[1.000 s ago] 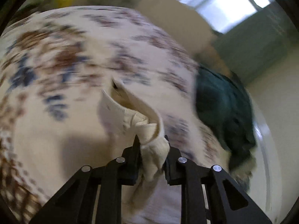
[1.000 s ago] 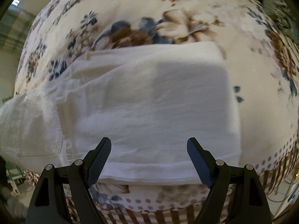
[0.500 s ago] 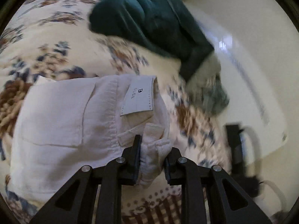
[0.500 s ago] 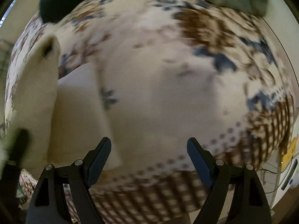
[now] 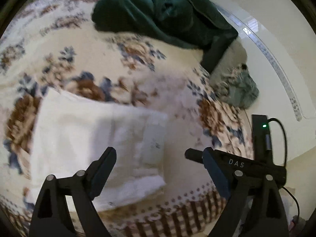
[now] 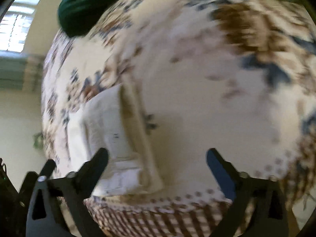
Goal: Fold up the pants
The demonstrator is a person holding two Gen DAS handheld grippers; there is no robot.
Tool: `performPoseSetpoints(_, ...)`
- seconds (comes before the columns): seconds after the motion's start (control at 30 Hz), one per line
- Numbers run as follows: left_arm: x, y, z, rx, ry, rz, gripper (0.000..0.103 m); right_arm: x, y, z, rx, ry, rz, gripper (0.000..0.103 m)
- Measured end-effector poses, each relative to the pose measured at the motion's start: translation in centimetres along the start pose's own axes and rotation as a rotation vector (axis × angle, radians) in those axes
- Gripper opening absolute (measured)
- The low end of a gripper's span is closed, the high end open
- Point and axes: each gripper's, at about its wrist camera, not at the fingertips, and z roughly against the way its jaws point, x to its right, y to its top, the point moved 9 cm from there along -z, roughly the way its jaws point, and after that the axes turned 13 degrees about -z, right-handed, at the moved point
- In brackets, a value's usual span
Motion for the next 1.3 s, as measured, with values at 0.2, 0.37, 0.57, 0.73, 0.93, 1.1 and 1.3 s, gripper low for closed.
performPoseSetpoints(0.2, -9.6, -1.8, -0.2, -0.075, 0.143, 0.131, 0.090, -3.8, -0.2, -6.7, -0.132, 0.077, 0.012, 0.084)
performPoseSetpoints(0.37, -18.2, -4.6, 0.3, -0.120, 0.268, 0.257, 0.090, -6.4, 0.1, -6.9, 0.008, 0.015, 0.072, 0.010)
performPoseSetpoints(0.57, -21.8, -4.9, 1.3, -0.121, 0.308, 0.288, 0.090, -7.3, 0.1, -1.4, 0.131, -0.019, 0.098, 0.010)
performPoseSetpoints(0.73, -22.3, -2.4, 0.1, -0.094, 0.263, 0.314, 0.090, -3.0, 3.1, 1.7, 0.178, -0.092, 0.047, 0.010)
performPoseSetpoints(0.93, -21.4, 0.3, -6.6, -0.146, 0.095, 0.366, 0.090, 0.2, 4.5, -1.8, 0.054, -0.185, 0.071, 0.024)
performPoseSetpoints(1.1, -21.8, 0.4, -13.5, -0.216, -0.028, 0.419, 0.053, 1.9, 5.0, -3.4, 0.036, -0.202, 0.004, 0.048)
performPoseSetpoints(1.3, -23.1, 0.6, -13.9, -0.198, -0.102, 0.441, 0.034, 3.0, 4.8, -3.0, 0.052, -0.168, -0.031, 0.066)
